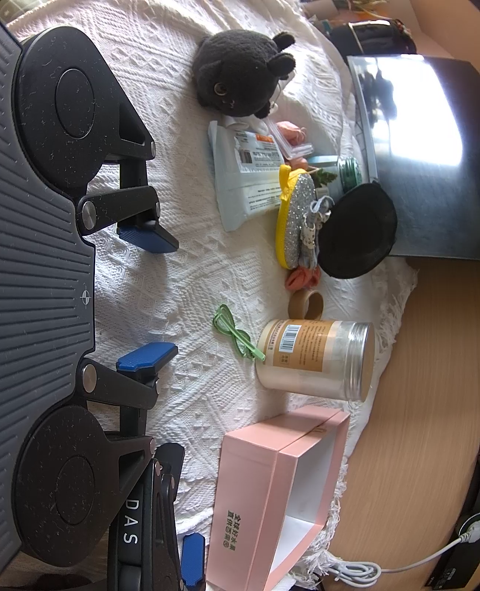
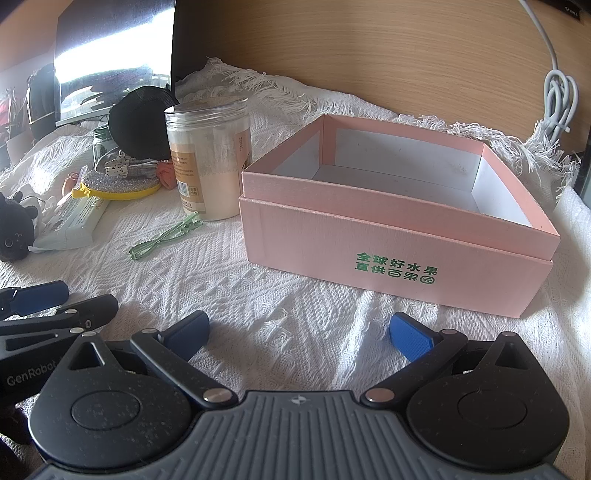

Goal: Organize soft objects

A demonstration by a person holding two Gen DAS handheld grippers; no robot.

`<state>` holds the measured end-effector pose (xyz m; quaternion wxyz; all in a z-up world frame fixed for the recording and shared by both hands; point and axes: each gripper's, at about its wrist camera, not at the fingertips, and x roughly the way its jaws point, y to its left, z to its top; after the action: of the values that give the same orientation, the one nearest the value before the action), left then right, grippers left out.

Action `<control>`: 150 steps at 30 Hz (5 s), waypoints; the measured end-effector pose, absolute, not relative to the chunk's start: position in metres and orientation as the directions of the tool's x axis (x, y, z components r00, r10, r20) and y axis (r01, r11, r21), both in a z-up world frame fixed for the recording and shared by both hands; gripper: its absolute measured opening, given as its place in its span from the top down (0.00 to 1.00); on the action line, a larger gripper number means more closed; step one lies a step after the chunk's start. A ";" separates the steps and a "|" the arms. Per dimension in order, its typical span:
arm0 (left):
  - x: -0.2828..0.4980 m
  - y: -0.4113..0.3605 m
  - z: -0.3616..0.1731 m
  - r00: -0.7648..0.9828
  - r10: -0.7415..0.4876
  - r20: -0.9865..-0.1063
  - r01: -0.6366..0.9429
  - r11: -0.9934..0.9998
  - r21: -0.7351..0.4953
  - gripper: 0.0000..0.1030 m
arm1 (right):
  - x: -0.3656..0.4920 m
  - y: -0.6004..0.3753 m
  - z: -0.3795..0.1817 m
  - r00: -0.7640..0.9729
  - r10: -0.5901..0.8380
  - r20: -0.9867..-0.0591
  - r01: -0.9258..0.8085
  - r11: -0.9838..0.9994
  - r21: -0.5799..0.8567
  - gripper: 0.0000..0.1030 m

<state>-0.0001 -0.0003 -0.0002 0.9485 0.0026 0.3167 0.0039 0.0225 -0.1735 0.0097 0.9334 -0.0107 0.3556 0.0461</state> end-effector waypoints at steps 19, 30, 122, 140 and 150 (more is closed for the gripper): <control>0.000 0.000 0.000 0.799 0.010 -0.601 -0.006 1.000 0.009 0.42 | 0.023 -0.173 0.009 0.743 0.079 -0.665 -0.094 0.996 0.013 0.00; 0.000 0.000 0.000 0.799 0.009 -0.601 -0.006 1.000 0.008 0.42 | 0.023 -0.173 0.009 0.743 0.078 -0.665 -0.094 0.996 0.013 0.00; 0.007 0.303 0.088 0.830 0.037 -0.557 -0.296 0.875 -0.383 0.20 | 0.071 0.026 0.114 0.710 0.312 -0.631 -0.471 0.877 -0.098 0.00; -0.010 0.342 0.071 0.805 0.050 -0.591 -0.371 0.820 -0.436 0.20 | 0.143 0.201 0.043 0.398 0.430 -0.810 -0.699 0.714 0.036 0.56; 0.013 0.328 0.074 0.802 -0.018 -0.597 -0.314 0.838 -0.447 0.20 | 0.131 0.144 0.113 0.419 0.497 -0.760 -0.662 0.740 0.119 0.93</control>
<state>0.0128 0.3281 0.0740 0.9091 -0.2732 0.3037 0.0813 0.1313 0.1440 0.1131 0.8363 -0.0999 0.4130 0.3464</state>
